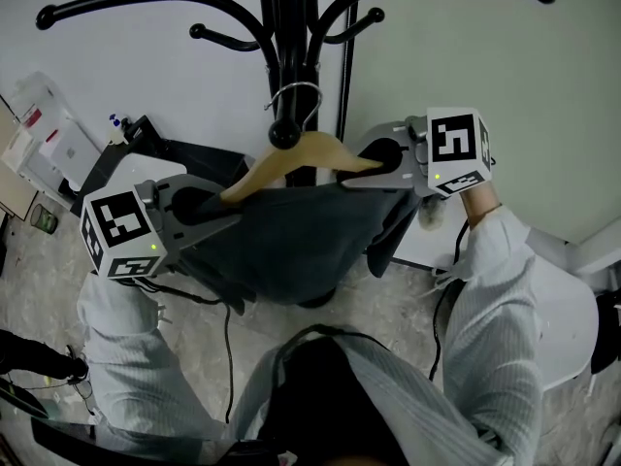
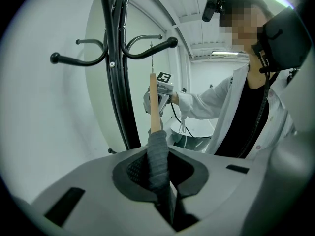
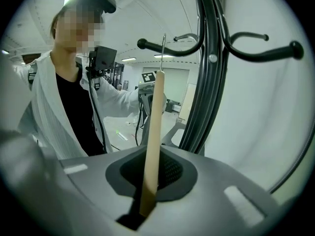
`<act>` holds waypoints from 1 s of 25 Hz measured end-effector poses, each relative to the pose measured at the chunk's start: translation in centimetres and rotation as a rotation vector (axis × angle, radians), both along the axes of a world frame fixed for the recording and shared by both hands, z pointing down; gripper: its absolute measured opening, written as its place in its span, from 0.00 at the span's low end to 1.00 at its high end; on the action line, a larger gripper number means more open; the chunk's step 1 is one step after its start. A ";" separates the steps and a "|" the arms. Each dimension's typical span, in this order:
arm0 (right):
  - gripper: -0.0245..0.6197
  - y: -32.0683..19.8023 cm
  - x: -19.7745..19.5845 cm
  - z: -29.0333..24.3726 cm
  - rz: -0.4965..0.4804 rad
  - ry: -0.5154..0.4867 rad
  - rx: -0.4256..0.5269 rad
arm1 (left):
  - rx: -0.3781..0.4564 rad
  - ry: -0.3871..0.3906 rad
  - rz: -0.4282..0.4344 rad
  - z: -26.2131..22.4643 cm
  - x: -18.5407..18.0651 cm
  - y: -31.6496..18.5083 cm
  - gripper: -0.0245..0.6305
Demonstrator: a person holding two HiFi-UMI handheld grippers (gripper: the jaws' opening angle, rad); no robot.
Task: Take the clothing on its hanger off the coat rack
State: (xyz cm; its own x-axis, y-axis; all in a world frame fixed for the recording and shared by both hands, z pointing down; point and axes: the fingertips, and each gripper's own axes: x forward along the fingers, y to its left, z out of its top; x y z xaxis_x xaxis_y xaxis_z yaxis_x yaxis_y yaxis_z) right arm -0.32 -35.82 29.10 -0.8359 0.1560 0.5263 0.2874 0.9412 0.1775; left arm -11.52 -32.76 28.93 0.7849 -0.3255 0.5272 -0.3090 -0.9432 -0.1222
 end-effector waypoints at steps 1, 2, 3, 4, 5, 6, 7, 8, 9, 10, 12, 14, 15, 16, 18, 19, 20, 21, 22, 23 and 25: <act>0.06 0.2 0.1 -0.5 0.002 -0.002 0.010 | 0.012 -0.001 -0.001 -0.6 0.1 0.1 0.11; 0.06 0.4 0.3 -1.1 0.005 -0.003 0.020 | 0.024 -0.002 0.001 -1.1 0.3 0.3 0.11; 0.06 0.7 0.5 -1.6 0.008 -0.003 0.030 | 0.036 -0.002 0.004 -1.6 0.5 0.6 0.11; 0.06 1.1 0.8 -2.2 0.011 -0.002 0.041 | 0.049 -0.002 0.008 -2.2 0.8 1.0 0.11; 0.06 1.6 1.3 -2.7 0.012 -0.001 0.052 | 0.062 -0.002 0.013 -2.7 1.3 1.4 0.11; 0.06 2.2 1.9 -3.3 0.013 -0.001 0.063 | 0.073 -0.001 0.018 -3.2 1.9 1.9 0.11; 0.06 2.8 2.7 -3.8 0.014 -0.002 0.074 | 0.084 -0.001 0.023 -3.6 2.7 2.4 0.11; 0.06 3.4 3.6 -4.3 0.017 -0.005 0.085 | 0.095 -0.002 0.027 -4.1 3.6 2.9 0.11; 0.06 4.0 4.6 -4.8 0.023 -0.010 0.096 | 0.106 -0.004 0.032 -4.6 4.5 3.4 0.11; 0.06 4.6 5.5 -5.2 0.032 -0.015 0.107 | 0.116 -0.006 0.038 -5.0 5.5 3.9 0.11; 0.06 5.6 6.9 -6.1 0.052 -0.023 0.121 | 0.131 -0.008 0.054 -5.8 6.9 4.7 0.11; 0.06 6.1 7.5 -6.2 0.065 -0.020 0.123 | 0.130 -0.006 0.069 -5.9 7.5 5.0 0.11; 0.06 6.1 7.7 -6.0 0.070 -0.017 0.120 | 0.123 -0.007 0.075 -5.7 7.7 5.0 0.11; 0.06 6.0 8.0 -5.7 0.075 -0.013 0.114 | 0.114 -0.008 0.080 -5.4 8.0 4.8 0.11; 0.06 6.3 9.4 -4.9 0.092 -0.002 0.099 | 0.093 -0.006 0.096 -4.7 9.4 5.0 0.11; 0.06 6.9 10.5 -4.5 0.104 0.004 0.092 | 0.083 -0.002 0.109 -4.2 10.4 5.4 0.11; 0.06 7.8 11.7 -4.0 0.119 0.009 0.087 | 0.072 0.003 0.124 -3.8 11.6 6.2 0.11; 0.06 8.8 13.0 -3.5 0.134 0.014 0.081 | 0.060 0.008 0.138 -3.2 12.9 7.0 0.11; 0.06 9.7 14.2 -2.9 0.148 0.017 0.074 | 0.044 0.013 0.149 -2.6 14.1 7.8 0.11; 0.06 10.5 15.3 -2.1 0.160 0.019 0.063 | 0.025 0.017 0.159 -1.8 15.2 8.5 0.11; 0.06 11.6 17.3 -0.3 0.185 0.021 0.036 | -0.008 0.020 0.175 0.0 17.1 9.6 0.11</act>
State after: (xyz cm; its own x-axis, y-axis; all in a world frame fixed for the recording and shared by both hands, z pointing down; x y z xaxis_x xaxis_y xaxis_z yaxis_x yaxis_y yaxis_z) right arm 17.03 -24.24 28.76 -0.8376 -0.0188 0.5460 0.1136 0.9716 0.2077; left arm 5.62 -23.17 28.94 0.8397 -0.1789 0.5127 -0.1427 -0.9837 -0.1096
